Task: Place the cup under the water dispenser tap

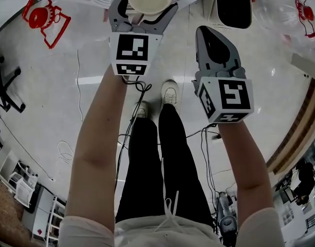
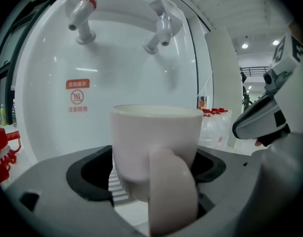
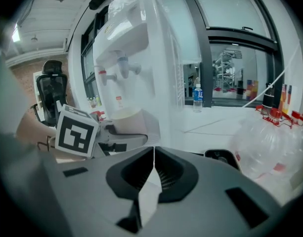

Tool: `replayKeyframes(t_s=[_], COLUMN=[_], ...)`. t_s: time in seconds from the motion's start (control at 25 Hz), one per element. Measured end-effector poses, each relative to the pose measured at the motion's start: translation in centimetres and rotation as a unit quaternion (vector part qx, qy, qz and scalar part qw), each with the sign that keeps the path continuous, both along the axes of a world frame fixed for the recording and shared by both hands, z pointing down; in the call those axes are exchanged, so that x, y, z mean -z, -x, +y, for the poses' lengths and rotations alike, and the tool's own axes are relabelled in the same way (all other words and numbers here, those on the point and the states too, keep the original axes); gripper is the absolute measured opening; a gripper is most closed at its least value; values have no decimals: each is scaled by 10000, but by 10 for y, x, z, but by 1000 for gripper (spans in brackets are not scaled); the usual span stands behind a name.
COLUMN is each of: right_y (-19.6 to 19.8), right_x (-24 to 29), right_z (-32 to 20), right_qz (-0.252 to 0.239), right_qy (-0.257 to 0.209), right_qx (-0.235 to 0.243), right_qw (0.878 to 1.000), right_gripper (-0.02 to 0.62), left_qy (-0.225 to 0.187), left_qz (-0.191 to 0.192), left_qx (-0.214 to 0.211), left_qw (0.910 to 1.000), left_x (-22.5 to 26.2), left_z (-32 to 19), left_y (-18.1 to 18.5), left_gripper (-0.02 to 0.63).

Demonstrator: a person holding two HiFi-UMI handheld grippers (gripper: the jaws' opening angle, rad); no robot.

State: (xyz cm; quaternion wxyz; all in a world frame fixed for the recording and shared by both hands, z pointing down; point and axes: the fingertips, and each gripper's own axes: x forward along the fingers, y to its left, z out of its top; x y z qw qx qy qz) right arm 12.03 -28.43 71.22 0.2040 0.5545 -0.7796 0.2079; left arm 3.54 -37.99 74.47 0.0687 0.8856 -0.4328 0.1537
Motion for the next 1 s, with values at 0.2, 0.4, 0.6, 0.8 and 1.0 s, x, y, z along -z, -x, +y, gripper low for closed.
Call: replayKeyframes(t_s=[0.2, 0.4, 0.6, 0.8, 1.0], right_y=[1, 3, 8, 22, 44], right_x=[0, 5, 11, 35, 82], right_z=[4, 10, 23, 29, 23], right_qz=[-28, -38, -102, -196, -327], right_qy=[19, 65, 94, 38, -212], right_qx=[-6, -42, -74, -146, -207], right_qw=[10000, 10000, 9999, 9997, 9990], right_gripper=[29, 29, 29, 29, 29], left_qy=[-174, -56, -156, -304, -130], left_qz=[72, 249, 225, 441, 555], left_qx=[208, -5, 96, 400, 325], left_qw=[9996, 9997, 9996, 9978, 9978], left_x=[12, 25, 49, 96, 139], left_z=[2, 13, 25, 48, 76], left_y=[5, 1, 10, 32, 42], left_gripper=[470, 474, 474, 472, 453])
